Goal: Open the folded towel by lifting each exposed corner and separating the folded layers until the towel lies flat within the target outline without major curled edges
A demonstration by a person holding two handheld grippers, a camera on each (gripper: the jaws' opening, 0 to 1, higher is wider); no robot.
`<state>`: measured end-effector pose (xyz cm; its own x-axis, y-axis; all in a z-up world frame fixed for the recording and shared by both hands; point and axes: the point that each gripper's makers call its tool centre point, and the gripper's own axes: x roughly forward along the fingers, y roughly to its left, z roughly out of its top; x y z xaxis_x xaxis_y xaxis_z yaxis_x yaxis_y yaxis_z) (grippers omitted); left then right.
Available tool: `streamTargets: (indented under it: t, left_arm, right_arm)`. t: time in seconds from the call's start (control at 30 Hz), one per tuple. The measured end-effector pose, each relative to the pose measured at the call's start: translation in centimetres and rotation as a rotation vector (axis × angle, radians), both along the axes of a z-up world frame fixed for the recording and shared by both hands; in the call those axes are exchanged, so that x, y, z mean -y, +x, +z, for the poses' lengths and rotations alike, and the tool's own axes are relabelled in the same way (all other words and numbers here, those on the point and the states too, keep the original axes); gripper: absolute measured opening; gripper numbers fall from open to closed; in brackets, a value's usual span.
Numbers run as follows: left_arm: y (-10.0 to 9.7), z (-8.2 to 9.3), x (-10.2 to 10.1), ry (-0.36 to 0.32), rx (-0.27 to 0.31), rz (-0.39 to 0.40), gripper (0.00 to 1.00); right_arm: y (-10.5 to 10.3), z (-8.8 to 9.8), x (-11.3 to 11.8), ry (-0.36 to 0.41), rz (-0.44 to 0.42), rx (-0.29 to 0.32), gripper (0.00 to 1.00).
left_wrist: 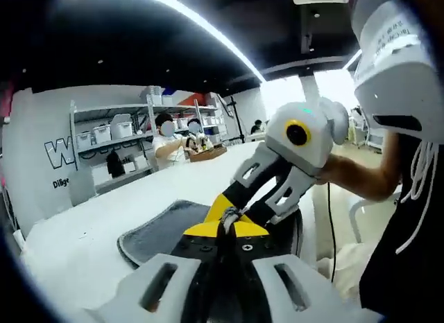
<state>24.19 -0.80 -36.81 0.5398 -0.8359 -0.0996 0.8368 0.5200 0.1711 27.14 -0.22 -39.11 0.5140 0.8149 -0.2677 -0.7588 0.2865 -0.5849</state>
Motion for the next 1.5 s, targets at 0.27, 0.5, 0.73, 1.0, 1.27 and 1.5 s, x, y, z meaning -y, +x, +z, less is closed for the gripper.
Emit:
streamTargets:
  t: [0.27,0.5,0.73,1.0,1.27,1.5]
  left_arm:
    - [1.6,0.8,0.0,-0.064,-0.021,0.011,0.08]
    - [2.2,0.5,-1.1,-0.158,-0.085,0.049,0.16]
    - [2.4,0.3,-1.7,-0.278,-0.159,0.030,0.22]
    - [2.4,1.1,-1.6,-0.508,-0.288,-0.042,0.26]
    - [4.3,-0.6,-2.3,-0.551,-0.406,-0.010,0.47]
    - [5.9,-2.3,-2.5,-0.608,-0.580,0.050,0.49]
  right_arm:
    - [0.9,1.0,1.0,0.097,-0.050,-0.029,0.00]
    - [1.4,2.2,2.2,0.165,-0.084,-0.028,0.00]
    - [1.3,2.8,2.7,0.201,-0.097,-0.033,0.00]
    - [1.0,3.0,3.1,0.213,-0.098,-0.030,0.00]
    - [0.9,3.2,3.4,0.218,-0.101,-0.021,0.00]
    - [0.4,3.2,3.2,0.192,-0.085,0.017,0.00]
